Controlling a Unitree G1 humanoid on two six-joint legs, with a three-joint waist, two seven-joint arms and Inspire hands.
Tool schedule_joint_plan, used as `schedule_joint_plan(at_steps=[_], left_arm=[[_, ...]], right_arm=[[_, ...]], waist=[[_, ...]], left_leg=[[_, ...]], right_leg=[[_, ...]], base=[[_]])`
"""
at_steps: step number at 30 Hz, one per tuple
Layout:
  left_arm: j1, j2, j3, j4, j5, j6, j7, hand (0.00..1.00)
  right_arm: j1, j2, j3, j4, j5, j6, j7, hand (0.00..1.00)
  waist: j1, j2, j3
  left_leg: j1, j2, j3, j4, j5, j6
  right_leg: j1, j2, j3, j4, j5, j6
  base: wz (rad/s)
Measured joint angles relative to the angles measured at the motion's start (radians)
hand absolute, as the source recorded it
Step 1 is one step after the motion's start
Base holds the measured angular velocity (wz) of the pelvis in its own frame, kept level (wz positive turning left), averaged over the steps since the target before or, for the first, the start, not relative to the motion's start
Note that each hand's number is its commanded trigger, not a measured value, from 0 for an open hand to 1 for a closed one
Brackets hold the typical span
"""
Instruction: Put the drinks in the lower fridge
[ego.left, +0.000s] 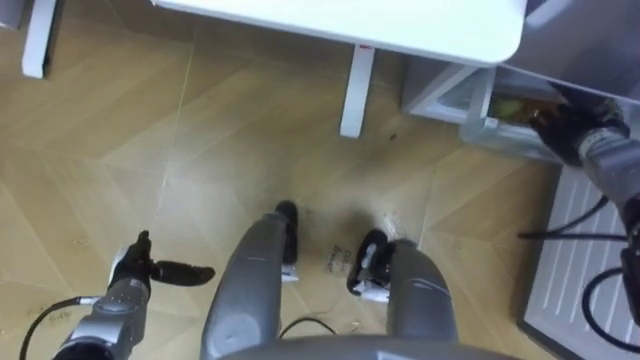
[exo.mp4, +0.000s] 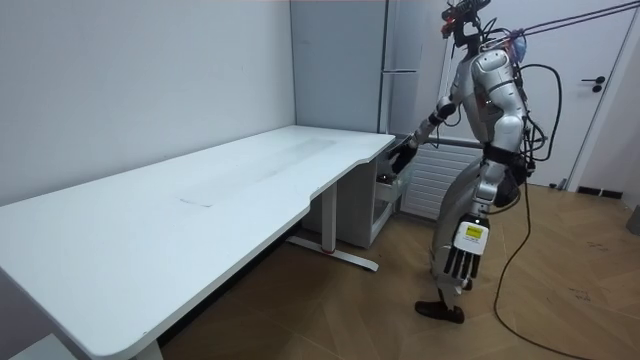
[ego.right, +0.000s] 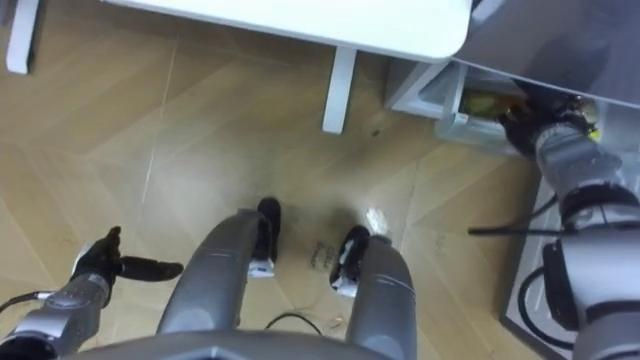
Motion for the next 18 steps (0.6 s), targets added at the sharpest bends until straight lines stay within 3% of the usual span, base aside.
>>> schedule_joint_plan(at_steps=[4,6,8,18], left_arm=[[0.024,-0.002,0.008,-0.013,0.005,-0.001,-0.001,0.0],[0.045,-0.001,0.04,-0.029,0.008,-0.003,-0.001,0.0],[0.057,-0.002,0.058,-0.03,0.008,-0.003,-0.001,0.0],[0.066,-0.003,0.071,0.004,0.006,-0.019,-0.035,0.0]], right_arm=[[0.046,0.0,-0.026,-0.025,-0.005,-0.002,0.01,0.0],[0.09,-0.001,-0.046,-0.027,-0.007,-0.018,0.017,0.0],[0.116,-0.001,-0.047,-0.029,-0.011,-0.029,0.019,0.0],[0.208,0.004,-0.064,-0.069,-0.01,-0.049,0.022,0.0]], waist=[[-0.023,0.015,-0.0144],[-0.024,0.015,-0.0254],[-0.031,0.014,-0.0313],[-0.046,0.015,-0.0325]], left_leg=[[0.027,0.005,0.0,-0.008,-0.001,0.002],[0.061,0.013,0.007,-0.029,0.001,0.002],[0.095,0.014,0.013,-0.049,0.004,0.003],[0.183,0.032,0.063,-0.114,0.017,0.013]], right_leg=[[0.034,0.007,-0.003,-0.016,0.003,0.005],[0.068,0.019,0.004,-0.046,0.019,0.007],[0.098,0.023,0.008,-0.071,0.029,0.009],[0.173,0.046,0.035,-0.176,0.093,0.018]], base=[[-0.01],[-0.15],[-0.15],[-0.18]])
